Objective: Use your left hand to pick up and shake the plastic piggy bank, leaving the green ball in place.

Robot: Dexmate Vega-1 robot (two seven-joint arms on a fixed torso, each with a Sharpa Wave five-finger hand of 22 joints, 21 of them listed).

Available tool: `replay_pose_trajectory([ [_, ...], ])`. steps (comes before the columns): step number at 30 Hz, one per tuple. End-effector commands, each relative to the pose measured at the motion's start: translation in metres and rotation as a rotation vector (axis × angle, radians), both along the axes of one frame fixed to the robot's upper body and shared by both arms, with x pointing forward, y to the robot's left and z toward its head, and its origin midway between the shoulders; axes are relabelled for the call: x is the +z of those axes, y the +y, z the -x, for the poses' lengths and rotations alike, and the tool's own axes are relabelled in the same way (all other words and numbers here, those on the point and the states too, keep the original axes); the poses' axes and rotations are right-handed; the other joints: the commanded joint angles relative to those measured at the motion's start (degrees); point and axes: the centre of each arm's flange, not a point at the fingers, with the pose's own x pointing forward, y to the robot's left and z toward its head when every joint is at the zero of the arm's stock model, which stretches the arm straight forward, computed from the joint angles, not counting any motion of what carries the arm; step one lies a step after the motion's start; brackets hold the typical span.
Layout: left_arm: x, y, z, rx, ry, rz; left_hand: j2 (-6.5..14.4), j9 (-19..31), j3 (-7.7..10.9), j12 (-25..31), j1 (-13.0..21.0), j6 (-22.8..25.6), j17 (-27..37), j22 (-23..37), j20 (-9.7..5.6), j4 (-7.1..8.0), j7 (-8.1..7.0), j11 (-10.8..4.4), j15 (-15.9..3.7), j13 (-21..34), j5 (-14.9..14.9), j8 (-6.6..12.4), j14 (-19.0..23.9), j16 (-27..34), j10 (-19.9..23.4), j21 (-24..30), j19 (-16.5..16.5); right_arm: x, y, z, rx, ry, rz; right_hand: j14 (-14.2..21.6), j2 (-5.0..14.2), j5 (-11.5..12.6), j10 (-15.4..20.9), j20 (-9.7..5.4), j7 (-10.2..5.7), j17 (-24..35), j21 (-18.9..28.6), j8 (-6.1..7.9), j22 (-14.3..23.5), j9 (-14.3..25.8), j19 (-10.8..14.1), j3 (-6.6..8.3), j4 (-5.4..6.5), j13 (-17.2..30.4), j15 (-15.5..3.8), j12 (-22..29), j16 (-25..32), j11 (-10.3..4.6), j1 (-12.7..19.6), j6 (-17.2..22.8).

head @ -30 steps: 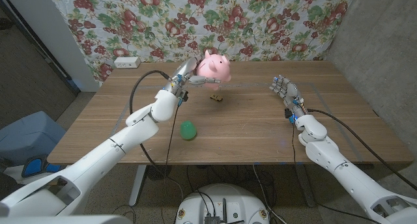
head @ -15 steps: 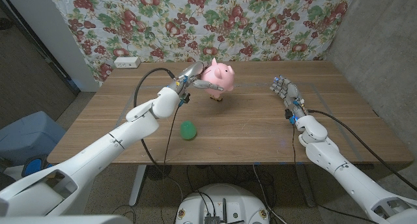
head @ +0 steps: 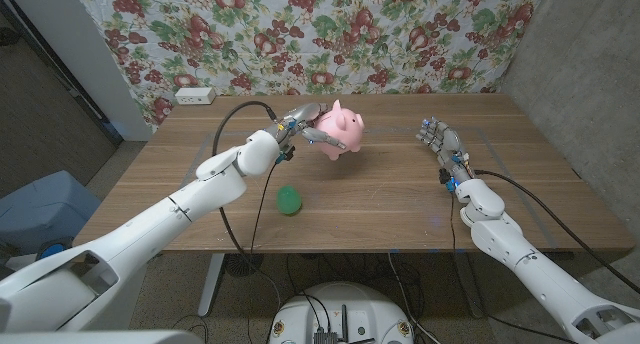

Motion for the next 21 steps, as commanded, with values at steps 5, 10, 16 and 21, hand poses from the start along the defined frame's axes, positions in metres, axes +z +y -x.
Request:
replay_pose_trajectory([
  [5,-0.001,-0.014,-0.003,0.019,0.058,-0.127,25.6,1.3,5.39,0.2,25.8,25.6,0.0,0.0,-8.50,0.09,-13.30,-20.37,-23.61,0.0,0.1,0.22,20.0,-0.3,20.7,-0.2,-12.5,-0.004,-0.006,0.002,-0.001,0.000,-0.011,0.5,0.45,-0.1,0.3,-0.10,-0.12,0.0,-0.1,0.18,0.2,0.1,0.4,0.49,-0.11,0.1,-0.18,0.2,-0.3,0.21,-0.1,0.5],
  [10,-0.002,-0.019,-0.004,0.028,0.064,-0.170,25.5,1.3,5.41,0.2,25.8,25.6,-0.2,0.0,-8.47,0.06,-13.31,-20.35,-23.61,-0.1,0.1,0.15,19.8,-0.4,20.7,-0.3,-12.7,-0.005,-0.008,0.003,-0.004,-0.001,-0.012,0.5,0.45,-0.1,0.3,-0.14,-0.13,0.0,-0.1,0.21,0.2,0.1,0.4,0.49,-0.10,0.1,-0.17,0.2,-0.4,0.28,-0.1,0.6],
  [16,-0.004,-0.024,-0.005,0.038,0.068,-0.214,25.4,1.2,5.39,0.1,25.8,25.6,-0.3,0.0,-8.38,0.07,-13.28,-20.35,-23.60,-0.2,0.0,0.07,19.6,-0.5,20.5,-0.4,-13.1,-0.005,-0.008,0.003,-0.005,-0.002,-0.019,0.5,0.45,-0.1,0.3,-0.16,-0.14,0.0,-0.1,0.20,0.2,0.1,0.5,0.49,-0.09,0.1,-0.16,0.2,-0.4,0.20,-0.1,0.6],
  [21,-0.005,-0.027,-0.006,0.044,0.071,-0.240,25.4,1.2,5.38,0.0,25.8,25.7,-0.4,0.0,-8.34,0.08,-13.12,-20.36,-23.60,-0.3,-0.1,0.05,19.5,-0.6,20.4,-0.5,-13.3,-0.005,-0.009,0.002,-0.005,-0.002,-0.015,0.5,0.45,-0.1,0.3,-0.16,-0.11,0.0,-0.2,0.18,0.2,0.1,0.5,0.49,-0.09,0.1,-0.15,0.2,-0.4,0.10,-0.1,0.5],
])
